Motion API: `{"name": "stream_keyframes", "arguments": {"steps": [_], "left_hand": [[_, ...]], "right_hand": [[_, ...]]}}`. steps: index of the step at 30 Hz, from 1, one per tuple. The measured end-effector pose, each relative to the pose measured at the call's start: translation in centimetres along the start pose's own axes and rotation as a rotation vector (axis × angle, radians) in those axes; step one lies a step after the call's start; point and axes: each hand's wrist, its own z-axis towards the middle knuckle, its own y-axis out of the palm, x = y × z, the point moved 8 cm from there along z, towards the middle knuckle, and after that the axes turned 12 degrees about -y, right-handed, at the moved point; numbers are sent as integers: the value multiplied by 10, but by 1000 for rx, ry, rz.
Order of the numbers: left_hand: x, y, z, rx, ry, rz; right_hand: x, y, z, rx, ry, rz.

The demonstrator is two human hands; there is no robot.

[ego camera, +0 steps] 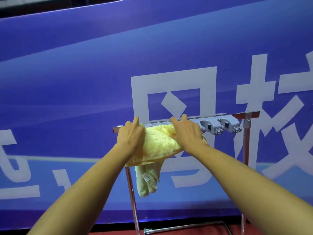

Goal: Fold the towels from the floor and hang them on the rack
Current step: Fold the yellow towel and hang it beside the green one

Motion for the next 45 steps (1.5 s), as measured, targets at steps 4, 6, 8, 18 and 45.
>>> {"name": "stream_keyframes", "arguments": {"steps": [4, 6, 8, 18, 45], "left_hand": [[10, -1, 2, -2, 40, 21], [19, 0, 3, -9, 82, 29], [31, 3, 3, -8, 118, 41], [61, 25, 5, -40, 149, 76], [58, 125, -70, -236, -475, -1563]], "right_hand": [[-10, 7, 2, 14, -104, -74], [-15, 13, 2, 4, -165, -107], [-20, 19, 1, -9, -204, -128], [-28, 30, 1, -57, -309, -103], [-14, 143, -94, -48, 836, 1119]]}}
